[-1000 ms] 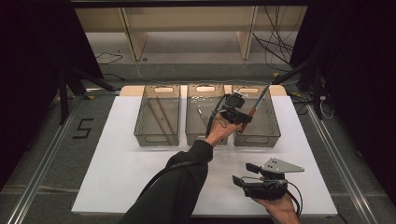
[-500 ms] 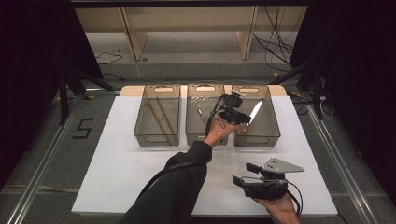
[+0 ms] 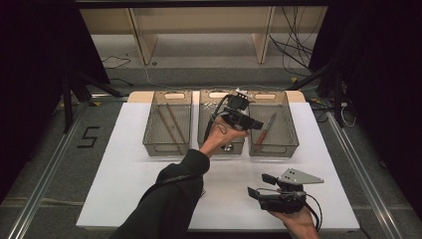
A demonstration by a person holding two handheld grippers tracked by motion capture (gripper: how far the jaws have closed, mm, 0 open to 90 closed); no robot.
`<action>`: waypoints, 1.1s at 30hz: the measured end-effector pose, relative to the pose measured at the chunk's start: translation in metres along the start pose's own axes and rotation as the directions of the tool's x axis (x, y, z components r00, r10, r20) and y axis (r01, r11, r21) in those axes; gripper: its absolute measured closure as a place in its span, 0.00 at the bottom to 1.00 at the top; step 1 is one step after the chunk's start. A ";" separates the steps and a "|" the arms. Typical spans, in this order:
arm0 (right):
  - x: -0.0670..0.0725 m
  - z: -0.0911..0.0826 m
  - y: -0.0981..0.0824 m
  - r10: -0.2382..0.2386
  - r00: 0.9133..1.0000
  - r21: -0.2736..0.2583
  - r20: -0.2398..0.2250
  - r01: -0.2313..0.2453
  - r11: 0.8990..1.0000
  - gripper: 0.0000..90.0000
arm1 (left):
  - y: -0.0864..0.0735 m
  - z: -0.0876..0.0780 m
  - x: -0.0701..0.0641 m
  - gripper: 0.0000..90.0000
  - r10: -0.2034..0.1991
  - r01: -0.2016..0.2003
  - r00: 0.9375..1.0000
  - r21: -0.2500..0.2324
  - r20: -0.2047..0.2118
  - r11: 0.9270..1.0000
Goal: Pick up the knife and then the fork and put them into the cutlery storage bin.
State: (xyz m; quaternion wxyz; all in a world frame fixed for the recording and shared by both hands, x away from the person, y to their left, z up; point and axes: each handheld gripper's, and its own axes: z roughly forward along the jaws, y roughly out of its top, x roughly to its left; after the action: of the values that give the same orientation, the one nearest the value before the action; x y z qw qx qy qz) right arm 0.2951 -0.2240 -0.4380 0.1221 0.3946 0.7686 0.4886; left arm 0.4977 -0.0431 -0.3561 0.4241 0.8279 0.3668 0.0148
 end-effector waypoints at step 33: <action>-0.002 -0.001 0.000 0.013 1.000 -0.009 0.015 -0.013 1.000 0.32 | -0.125 -0.108 0.034 0.22 0.113 -0.109 0.991 0.067 -0.070 0.992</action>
State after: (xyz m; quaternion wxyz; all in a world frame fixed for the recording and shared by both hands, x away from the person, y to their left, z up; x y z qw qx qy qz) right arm 0.2958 -0.2257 -0.4382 0.1263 0.4028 0.7628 0.4898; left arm 0.4122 0.0991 -0.3863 0.3825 0.8589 0.3358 0.0571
